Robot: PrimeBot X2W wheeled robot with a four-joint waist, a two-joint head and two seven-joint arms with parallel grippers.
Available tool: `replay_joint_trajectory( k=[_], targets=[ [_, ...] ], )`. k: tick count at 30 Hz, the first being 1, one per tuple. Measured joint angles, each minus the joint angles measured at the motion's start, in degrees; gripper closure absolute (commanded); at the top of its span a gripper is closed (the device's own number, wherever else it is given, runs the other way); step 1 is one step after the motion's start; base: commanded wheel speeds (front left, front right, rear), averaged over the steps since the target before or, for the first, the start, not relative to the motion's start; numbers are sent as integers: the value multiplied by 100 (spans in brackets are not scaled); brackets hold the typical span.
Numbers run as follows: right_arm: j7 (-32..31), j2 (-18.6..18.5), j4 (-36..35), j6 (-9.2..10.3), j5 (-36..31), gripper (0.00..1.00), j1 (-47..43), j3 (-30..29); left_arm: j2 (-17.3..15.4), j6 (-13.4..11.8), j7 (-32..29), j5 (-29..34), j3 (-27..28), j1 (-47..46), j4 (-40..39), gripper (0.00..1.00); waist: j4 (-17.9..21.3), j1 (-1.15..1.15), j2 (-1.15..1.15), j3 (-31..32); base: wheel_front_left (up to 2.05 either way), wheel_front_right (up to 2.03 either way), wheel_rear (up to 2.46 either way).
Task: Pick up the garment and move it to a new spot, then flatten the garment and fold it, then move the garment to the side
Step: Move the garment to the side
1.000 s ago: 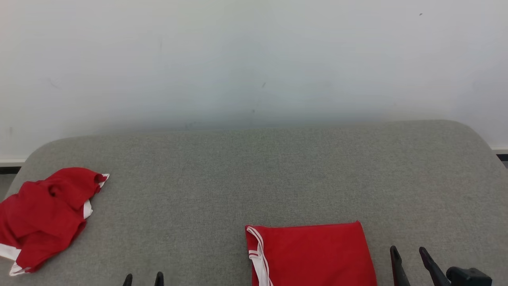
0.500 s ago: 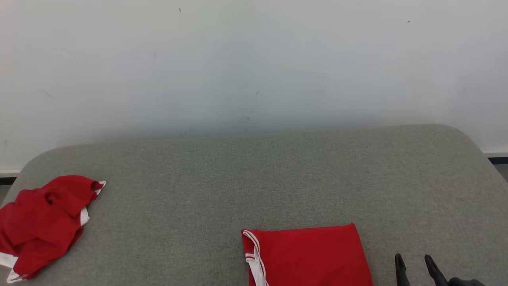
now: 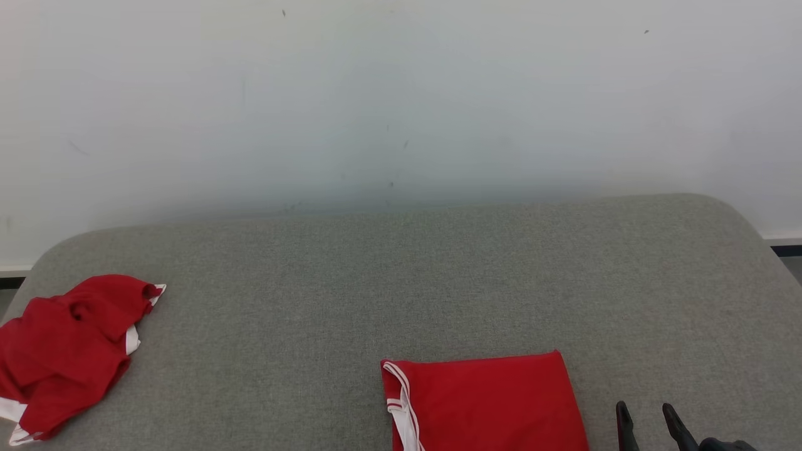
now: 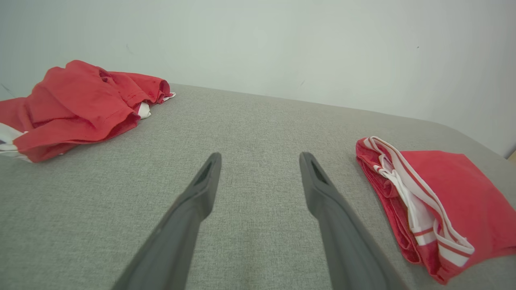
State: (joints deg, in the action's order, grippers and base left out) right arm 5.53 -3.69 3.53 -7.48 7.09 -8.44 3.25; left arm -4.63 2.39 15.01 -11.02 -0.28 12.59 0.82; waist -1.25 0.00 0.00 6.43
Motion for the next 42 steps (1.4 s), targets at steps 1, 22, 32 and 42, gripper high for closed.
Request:
replay_joint_trajectory(
  k=[1, 22, 32, 42],
  targets=[
    [-4, 2, 0, 0, 1, 0, 0, 2, 2, 3, 1, 1, -1, -3, 10, 0, 2, 0, 0, -6, 0, 0, 0],
    [-1461, 21, 216, 0, -38, 0, 517, -121, 107, 63, 1, 59, 51, -109, 138, 0, -114, 0, 0, -85, 0, 0, 0],
    [-3827, -162, 676, 0, 13, 0, 1258, -190, 123, 157, 1, 105, 40, -236, 158, 0, -285, 0, 0, -168, 0, 0, 0],
    [-4332, -241, 1102, 0, 76, 0, 1511, -213, 123, 257, 1, 149, 47, -314, 241, 0, -506, 0, 0, -326, 0, 0, 0]
  ],
)
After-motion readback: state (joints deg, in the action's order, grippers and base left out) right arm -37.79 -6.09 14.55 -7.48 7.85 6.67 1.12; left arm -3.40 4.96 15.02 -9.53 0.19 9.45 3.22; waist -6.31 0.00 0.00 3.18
